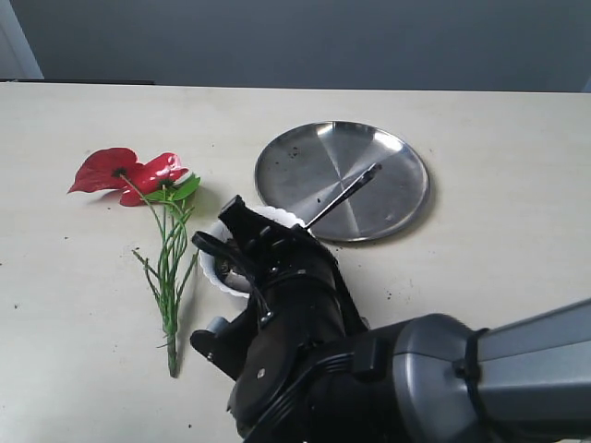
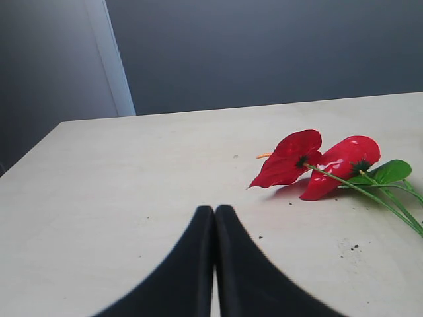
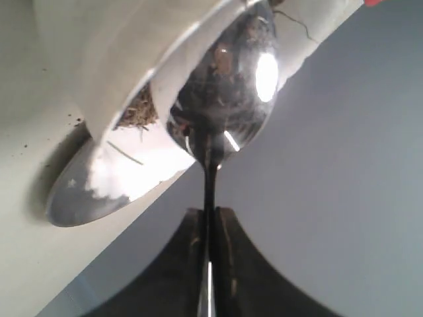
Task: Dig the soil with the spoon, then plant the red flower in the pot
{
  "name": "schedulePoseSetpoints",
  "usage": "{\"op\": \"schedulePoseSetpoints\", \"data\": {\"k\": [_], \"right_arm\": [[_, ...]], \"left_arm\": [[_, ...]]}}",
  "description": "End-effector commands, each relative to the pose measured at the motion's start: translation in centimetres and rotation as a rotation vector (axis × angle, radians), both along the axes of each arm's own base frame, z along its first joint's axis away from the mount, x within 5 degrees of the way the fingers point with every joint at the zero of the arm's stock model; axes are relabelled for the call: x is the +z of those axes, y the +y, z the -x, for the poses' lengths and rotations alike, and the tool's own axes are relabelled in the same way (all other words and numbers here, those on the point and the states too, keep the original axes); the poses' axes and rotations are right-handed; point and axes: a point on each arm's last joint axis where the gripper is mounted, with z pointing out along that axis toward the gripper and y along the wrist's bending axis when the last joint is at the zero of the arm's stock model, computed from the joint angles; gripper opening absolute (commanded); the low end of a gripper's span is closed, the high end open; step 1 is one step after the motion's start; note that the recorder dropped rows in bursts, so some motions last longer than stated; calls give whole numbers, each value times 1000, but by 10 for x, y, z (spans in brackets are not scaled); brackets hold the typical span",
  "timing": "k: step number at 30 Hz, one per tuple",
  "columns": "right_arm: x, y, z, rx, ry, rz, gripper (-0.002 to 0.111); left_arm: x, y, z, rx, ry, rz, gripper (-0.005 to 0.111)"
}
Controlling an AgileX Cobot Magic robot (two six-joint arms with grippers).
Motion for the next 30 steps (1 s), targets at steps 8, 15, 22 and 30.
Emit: {"op": "schedulePoseSetpoints", "data": {"k": [8,15,22,30], "right_arm": [[10,-9,-6,-114,-34,-62,-1],[4,-5,-9,-34,12,-25,-1],[26,-8,-18,-145,-111,-288,-1],[50,-19,-33,-287,22,-652,-1]], "left_arm": [[2,-1,0,-7,-11,11,0],[2,-1,0,-7,-11,11,0],[2,-1,0,-7,-11,11,0],[2,-1,0,-7,-11,11,0]]}}
